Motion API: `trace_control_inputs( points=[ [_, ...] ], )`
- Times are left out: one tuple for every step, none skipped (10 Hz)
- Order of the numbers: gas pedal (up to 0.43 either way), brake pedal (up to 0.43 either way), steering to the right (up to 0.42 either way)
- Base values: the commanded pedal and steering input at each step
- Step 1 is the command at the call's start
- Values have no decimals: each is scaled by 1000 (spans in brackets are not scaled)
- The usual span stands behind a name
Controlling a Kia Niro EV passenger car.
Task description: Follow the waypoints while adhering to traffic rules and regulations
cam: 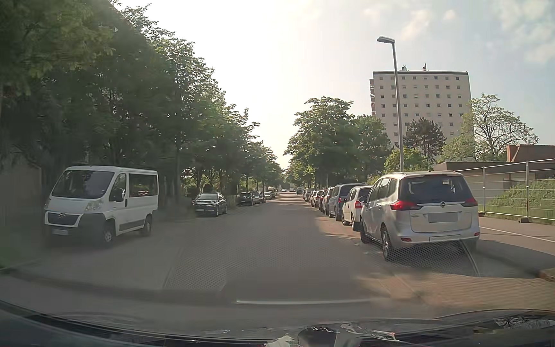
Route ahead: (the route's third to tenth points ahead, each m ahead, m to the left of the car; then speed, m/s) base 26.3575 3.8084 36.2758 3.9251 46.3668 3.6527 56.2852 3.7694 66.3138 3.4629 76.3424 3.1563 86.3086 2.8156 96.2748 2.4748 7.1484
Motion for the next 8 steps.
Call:
trace_control_inputs(
  points=[
    [47,0,0],
    [47,0,0],
    [47,0,0],
    [47,0,0],
    [47,0,-1],
    [47,0,-1],
    [47,0,-1],
    [47,0,-1]
  ],
)
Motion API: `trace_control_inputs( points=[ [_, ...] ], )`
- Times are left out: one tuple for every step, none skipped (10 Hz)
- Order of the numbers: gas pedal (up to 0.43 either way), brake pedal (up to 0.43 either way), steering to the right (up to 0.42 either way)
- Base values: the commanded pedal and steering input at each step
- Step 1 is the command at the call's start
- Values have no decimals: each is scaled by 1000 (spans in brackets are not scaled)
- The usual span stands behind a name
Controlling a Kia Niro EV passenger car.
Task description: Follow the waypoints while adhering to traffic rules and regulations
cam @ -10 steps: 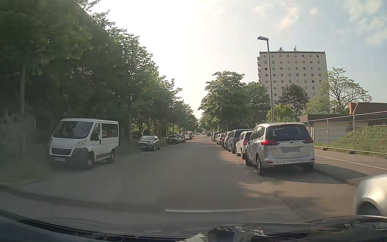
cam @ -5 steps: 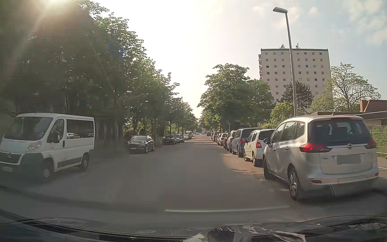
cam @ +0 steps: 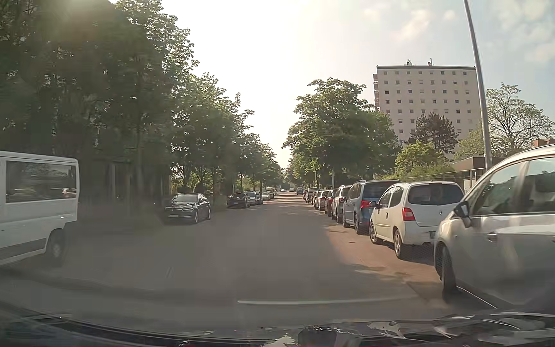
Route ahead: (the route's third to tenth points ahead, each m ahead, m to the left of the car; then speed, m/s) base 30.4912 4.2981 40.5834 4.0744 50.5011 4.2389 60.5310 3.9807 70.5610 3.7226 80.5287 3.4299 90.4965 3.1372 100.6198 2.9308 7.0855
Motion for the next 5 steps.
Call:
trace_control_inputs(
  points=[
    [47,0,-2],
    [39,0,-2],
    [39,0,-2],
    [39,0,-2],
    [39,0,-2]
  ],
)
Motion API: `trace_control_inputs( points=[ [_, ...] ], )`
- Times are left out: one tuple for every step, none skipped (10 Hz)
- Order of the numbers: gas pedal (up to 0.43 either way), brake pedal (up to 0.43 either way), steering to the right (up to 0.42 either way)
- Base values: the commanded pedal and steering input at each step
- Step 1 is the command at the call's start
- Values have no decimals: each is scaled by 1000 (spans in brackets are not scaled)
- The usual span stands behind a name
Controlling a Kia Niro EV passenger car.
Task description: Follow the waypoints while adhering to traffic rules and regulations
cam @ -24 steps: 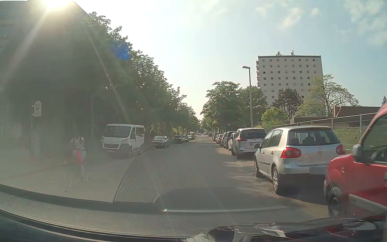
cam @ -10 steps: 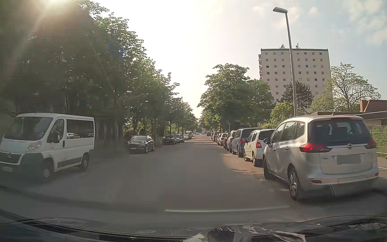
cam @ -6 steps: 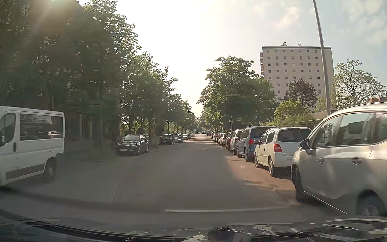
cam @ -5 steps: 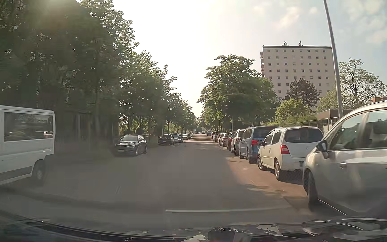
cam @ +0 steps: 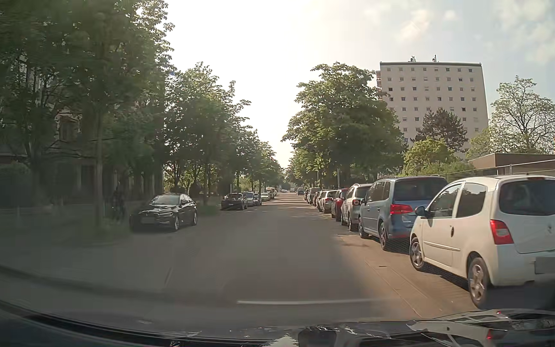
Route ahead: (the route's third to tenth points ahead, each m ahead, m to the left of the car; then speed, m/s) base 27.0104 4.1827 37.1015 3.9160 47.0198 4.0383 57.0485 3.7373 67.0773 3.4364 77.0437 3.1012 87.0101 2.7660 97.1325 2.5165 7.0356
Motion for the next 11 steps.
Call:
trace_control_inputs(
  points=[
    [39,0,-2],
    [39,0,-2],
    [39,0,-2],
    [39,0,-2],
    [39,0,-3],
    [39,0,-3],
    [39,0,-3],
    [39,0,-3],
    [39,0,-3],
    [39,0,-3],
    [39,0,-3]
  ],
)
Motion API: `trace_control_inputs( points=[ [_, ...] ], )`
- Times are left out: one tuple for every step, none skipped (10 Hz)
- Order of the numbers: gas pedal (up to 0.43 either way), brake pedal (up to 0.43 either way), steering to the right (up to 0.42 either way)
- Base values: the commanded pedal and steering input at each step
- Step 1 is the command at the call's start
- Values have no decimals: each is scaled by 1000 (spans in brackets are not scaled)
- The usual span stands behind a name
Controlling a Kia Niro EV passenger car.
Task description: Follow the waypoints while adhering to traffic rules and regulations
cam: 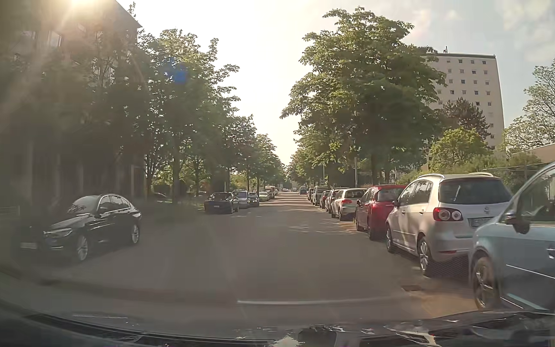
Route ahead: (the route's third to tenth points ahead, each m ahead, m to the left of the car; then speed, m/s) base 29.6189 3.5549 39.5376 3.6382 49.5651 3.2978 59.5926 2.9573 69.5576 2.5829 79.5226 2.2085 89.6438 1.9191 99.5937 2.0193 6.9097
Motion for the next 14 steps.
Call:
trace_control_inputs(
  points=[
    [39,0,-3],
    [39,0,-1],
    [39,0,0],
    [39,0,1],
    [39,0,3],
    [39,0,6],
    [39,0,8],
    [39,0,9],
    [39,0,9],
    [39,0,10],
    [39,0,10],
    [39,0,10],
    [39,0,10],
    [39,0,10]
  ],
)
